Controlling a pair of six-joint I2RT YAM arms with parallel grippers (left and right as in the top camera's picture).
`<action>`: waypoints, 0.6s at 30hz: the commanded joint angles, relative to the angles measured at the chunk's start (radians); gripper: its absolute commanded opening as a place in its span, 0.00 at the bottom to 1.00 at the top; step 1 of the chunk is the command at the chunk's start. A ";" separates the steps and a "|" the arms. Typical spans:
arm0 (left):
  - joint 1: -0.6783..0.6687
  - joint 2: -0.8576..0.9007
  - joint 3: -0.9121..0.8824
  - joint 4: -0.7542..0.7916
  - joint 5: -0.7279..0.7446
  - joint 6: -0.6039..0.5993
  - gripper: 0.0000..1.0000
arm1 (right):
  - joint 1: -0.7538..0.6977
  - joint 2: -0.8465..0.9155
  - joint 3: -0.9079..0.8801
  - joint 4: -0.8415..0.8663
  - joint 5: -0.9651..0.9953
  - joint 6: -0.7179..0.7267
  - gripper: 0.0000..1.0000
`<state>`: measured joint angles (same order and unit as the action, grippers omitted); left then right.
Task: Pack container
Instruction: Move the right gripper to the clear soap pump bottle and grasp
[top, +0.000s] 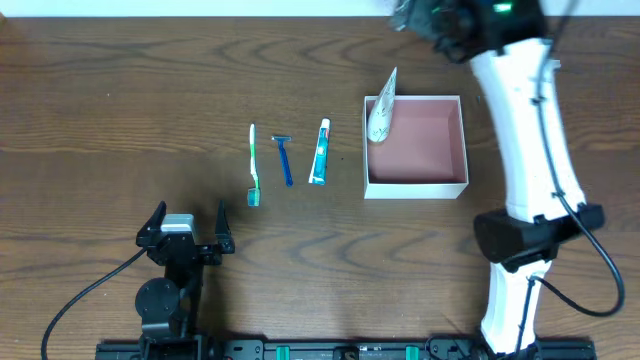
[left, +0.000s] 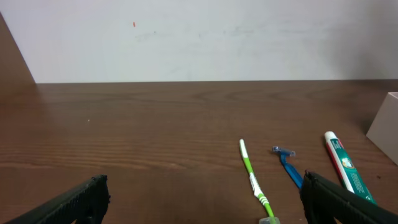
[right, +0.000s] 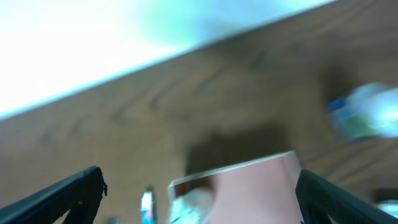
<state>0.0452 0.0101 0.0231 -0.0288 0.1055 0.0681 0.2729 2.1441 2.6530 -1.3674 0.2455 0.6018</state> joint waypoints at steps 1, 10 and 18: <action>0.006 -0.006 -0.019 -0.030 0.018 0.010 0.98 | -0.103 -0.012 0.092 -0.058 0.120 0.011 0.99; 0.006 -0.006 -0.019 -0.030 0.018 0.010 0.98 | -0.293 -0.002 -0.032 -0.089 0.077 0.424 0.99; 0.006 -0.006 -0.019 -0.030 0.018 0.010 0.98 | -0.419 0.000 -0.210 0.004 -0.051 0.597 0.94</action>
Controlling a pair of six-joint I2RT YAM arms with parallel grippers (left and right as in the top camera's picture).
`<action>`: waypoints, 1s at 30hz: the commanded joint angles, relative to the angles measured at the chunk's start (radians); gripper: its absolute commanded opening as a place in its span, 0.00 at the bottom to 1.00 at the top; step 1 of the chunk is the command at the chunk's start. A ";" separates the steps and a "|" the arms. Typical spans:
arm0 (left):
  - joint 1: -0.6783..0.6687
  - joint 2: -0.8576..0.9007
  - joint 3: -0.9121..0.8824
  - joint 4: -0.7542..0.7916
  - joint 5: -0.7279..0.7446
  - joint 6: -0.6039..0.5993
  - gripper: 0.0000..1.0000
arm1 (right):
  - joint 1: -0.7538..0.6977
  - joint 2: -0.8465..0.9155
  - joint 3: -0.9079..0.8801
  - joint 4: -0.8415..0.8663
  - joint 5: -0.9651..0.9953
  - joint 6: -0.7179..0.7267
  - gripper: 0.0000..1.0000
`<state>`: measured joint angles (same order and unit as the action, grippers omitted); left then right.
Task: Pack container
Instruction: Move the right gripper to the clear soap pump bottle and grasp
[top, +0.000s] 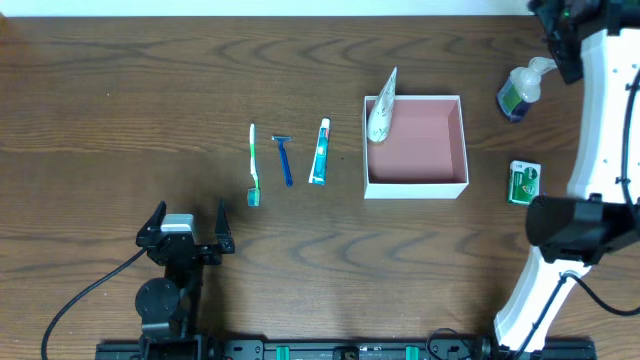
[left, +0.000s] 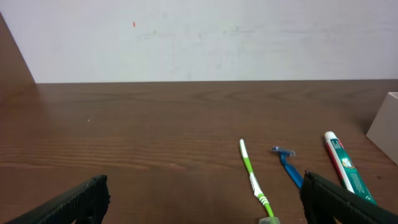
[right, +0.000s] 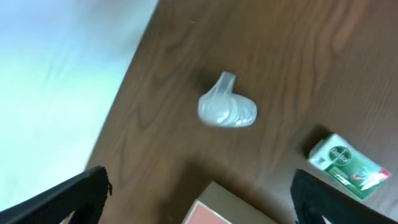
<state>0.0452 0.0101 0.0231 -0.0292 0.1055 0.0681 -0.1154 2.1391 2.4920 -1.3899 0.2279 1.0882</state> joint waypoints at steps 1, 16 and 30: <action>0.006 -0.006 -0.019 -0.029 0.018 0.010 0.98 | -0.040 0.005 -0.073 0.050 -0.042 0.113 0.94; 0.006 -0.006 -0.019 -0.029 0.018 0.010 0.98 | -0.074 0.006 -0.293 0.277 -0.165 0.101 0.94; 0.006 -0.006 -0.019 -0.029 0.018 0.010 0.98 | -0.073 0.007 -0.404 0.356 -0.177 0.121 0.94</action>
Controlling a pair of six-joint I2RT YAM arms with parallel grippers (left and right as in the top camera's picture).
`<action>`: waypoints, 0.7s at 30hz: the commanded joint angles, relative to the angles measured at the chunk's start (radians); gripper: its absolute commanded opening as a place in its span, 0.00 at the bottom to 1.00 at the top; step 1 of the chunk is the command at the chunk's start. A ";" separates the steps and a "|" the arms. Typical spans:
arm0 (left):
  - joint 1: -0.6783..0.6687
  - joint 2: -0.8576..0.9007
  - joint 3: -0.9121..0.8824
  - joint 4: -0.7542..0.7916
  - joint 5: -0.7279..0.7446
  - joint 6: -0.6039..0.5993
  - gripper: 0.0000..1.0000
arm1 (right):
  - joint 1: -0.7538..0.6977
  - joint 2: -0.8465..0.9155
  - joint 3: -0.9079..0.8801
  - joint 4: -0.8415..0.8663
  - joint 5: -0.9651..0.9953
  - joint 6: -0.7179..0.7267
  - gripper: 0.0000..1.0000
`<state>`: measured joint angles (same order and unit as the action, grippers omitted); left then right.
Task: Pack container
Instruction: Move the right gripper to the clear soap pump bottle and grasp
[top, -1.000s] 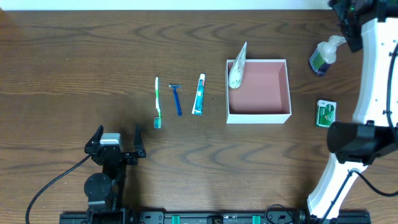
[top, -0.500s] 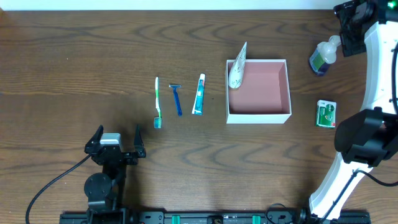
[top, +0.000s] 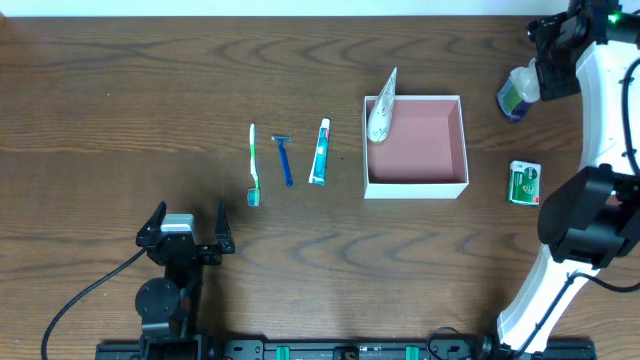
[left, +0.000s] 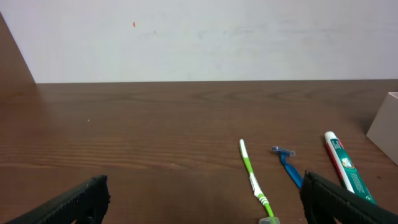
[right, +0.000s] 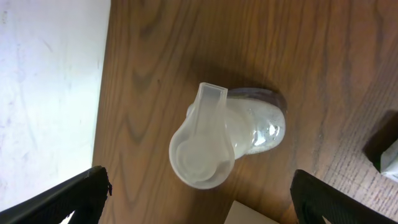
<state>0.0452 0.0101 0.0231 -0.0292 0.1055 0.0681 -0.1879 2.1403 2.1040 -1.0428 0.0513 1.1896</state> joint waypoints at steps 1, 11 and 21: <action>0.006 -0.006 -0.019 -0.029 0.018 0.010 0.98 | -0.001 0.006 -0.019 0.011 0.000 0.023 0.94; 0.006 -0.006 -0.019 -0.029 0.018 0.010 0.98 | -0.001 0.051 -0.026 0.011 -0.009 0.037 0.93; 0.006 -0.006 -0.019 -0.029 0.018 0.010 0.98 | -0.002 0.072 -0.026 0.033 -0.011 0.035 0.85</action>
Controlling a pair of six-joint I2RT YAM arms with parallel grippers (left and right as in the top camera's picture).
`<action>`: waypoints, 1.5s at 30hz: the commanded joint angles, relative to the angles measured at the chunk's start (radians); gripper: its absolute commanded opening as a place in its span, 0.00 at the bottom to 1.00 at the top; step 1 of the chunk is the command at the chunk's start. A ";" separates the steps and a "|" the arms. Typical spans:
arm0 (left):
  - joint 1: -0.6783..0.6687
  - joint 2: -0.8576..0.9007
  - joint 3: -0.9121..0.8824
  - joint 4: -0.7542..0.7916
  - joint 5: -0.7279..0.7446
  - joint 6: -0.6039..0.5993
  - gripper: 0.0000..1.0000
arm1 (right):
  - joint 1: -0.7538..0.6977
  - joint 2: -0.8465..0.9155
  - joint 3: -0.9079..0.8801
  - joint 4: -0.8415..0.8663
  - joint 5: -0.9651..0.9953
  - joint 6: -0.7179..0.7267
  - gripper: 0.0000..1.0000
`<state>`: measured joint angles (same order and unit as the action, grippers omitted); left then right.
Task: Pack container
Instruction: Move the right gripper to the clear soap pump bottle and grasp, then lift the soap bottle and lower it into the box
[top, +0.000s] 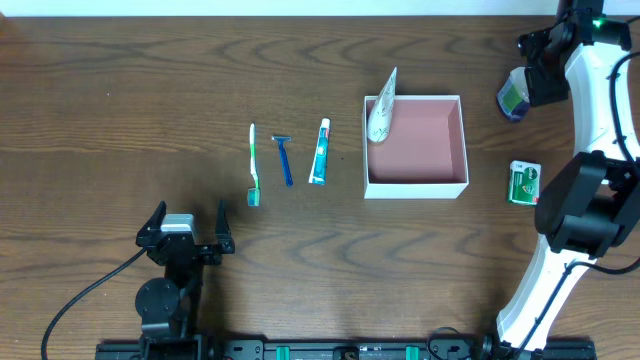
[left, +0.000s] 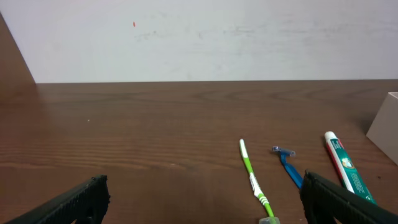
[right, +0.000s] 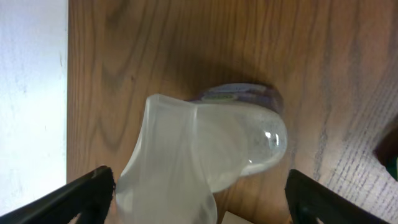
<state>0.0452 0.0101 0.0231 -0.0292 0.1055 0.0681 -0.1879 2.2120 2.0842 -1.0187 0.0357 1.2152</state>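
Note:
A pink box (top: 432, 142) with white walls stands right of the table's middle, and a white pouch (top: 381, 108) leans on its left wall. Left of it lie a toothpaste tube (top: 319, 152), a blue razor (top: 285, 158) and a green toothbrush (top: 253, 163). A clear pump bottle (top: 511, 99) stands right of the box. My right gripper (top: 532, 76) hangs open just above it; in the right wrist view the pump head (right: 180, 155) sits between the open fingers of that gripper (right: 202, 199). My left gripper (top: 186, 226) rests open near the front edge, also seen as the left gripper (left: 208, 205).
A green soap box (top: 523, 183) lies right of the pink box, in front of the bottle. The table's back edge and the white wall (left: 199, 37) run close behind the bottle. The right arm (top: 590, 150) stretches along the right side.
My right gripper has come closer to the pump bottle, whose pump head now fills the space between the open fingers. The left arm and the other items have not moved.
My right gripper was open over the back of the pink box. Then it was at the back right corner, looking down at the pump bottle and soap box. Then it was above the bottle, and now close over its pump head. The left arm stayed still.

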 joint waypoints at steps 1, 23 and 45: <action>0.006 -0.006 -0.019 -0.029 0.018 0.010 0.98 | -0.002 0.001 -0.006 0.011 0.005 0.009 0.82; 0.006 -0.006 -0.019 -0.029 0.018 0.010 0.98 | -0.025 0.001 -0.006 0.066 0.019 -0.055 0.60; 0.006 -0.006 -0.019 -0.029 0.018 0.010 0.98 | -0.024 0.000 -0.003 0.066 -0.066 -0.069 0.38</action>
<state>0.0452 0.0101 0.0231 -0.0292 0.1055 0.0685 -0.2016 2.2097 2.0842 -0.9466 0.0139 1.1500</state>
